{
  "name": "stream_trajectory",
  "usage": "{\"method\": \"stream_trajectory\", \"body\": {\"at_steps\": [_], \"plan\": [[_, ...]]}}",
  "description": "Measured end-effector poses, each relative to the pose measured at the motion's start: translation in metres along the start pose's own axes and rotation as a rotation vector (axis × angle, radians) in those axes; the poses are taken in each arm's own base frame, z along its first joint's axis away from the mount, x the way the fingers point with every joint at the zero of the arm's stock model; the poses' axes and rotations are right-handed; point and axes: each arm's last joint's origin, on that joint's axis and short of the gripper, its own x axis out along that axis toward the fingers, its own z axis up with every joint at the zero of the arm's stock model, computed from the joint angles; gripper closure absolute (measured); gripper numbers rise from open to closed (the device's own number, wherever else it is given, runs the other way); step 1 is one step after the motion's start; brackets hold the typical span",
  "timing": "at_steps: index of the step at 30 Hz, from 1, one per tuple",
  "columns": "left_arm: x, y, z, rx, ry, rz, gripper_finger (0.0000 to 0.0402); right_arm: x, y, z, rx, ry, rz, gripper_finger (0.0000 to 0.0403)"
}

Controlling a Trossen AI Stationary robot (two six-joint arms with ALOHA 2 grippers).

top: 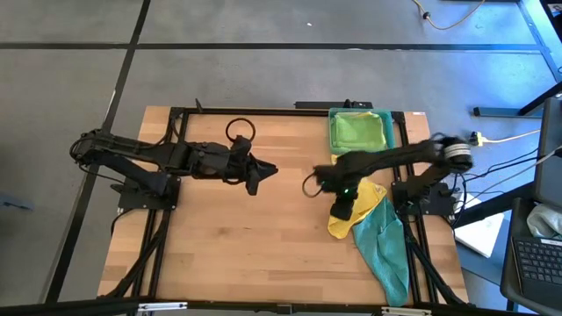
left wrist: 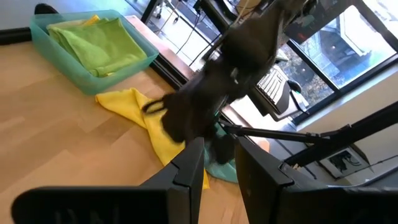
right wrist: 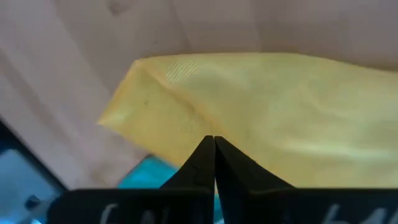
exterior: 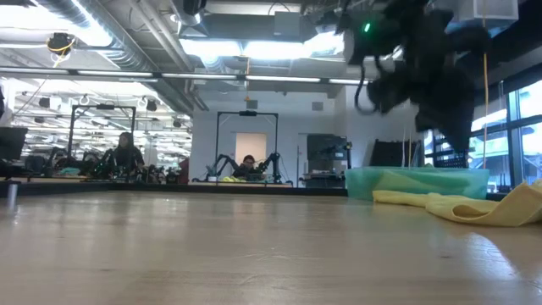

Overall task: Fold microfiber towels
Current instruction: Fold the yellow microfiber cloth

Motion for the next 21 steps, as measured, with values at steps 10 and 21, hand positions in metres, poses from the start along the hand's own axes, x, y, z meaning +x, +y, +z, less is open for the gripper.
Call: {"method": "stream_trajectory", "body": {"at_steps": [10,21], "plan": [[-0.004,-0.008,-0.009,0.011,0.029,-0.034,0.0319,0.074,0.033,0.044,-0.062,-0.052,0.129,0.0396],[-0.006,-0.012,-0.013,0.019,0.048,-0.045,0.0319,0.020,0.103,0.105,-0.267,-0.686,0.265,0.0396]]}}
